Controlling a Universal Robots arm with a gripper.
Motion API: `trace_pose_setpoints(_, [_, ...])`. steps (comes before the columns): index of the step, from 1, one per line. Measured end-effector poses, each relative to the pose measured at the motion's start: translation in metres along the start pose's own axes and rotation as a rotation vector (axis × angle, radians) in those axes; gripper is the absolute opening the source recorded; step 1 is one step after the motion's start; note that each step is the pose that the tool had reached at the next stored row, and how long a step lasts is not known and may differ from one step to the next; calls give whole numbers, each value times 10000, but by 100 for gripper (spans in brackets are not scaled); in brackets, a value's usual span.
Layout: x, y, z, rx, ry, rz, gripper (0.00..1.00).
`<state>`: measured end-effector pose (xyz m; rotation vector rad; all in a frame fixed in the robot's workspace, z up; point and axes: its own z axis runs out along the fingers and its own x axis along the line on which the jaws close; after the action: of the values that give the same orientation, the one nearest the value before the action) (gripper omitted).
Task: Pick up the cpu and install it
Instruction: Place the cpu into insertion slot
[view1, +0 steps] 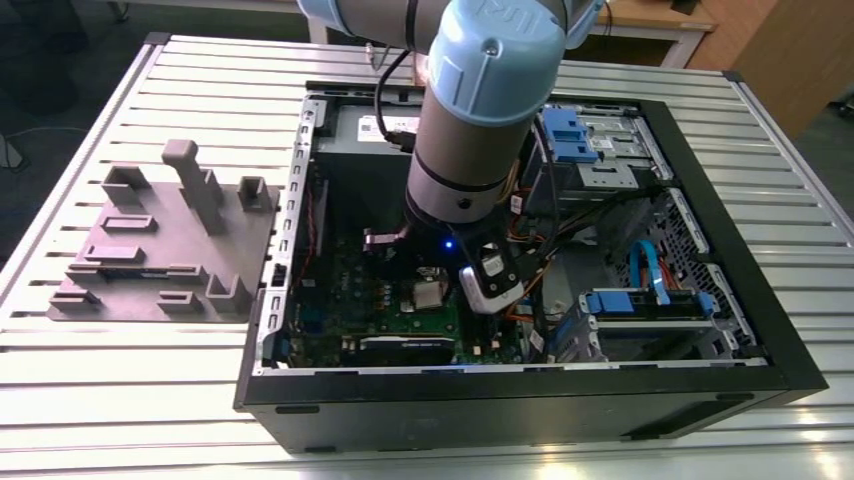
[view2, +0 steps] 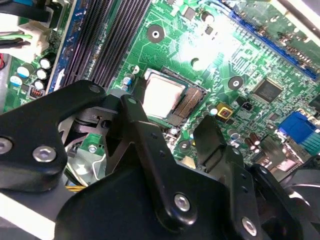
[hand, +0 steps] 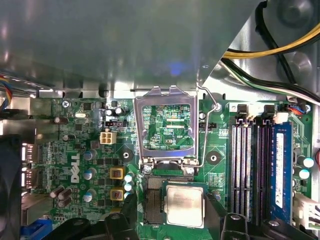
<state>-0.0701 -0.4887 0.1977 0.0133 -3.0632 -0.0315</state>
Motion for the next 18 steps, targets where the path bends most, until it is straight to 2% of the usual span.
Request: trace_pose_setpoints(18, [-2, -1, 30, 1, 0, 0, 65])
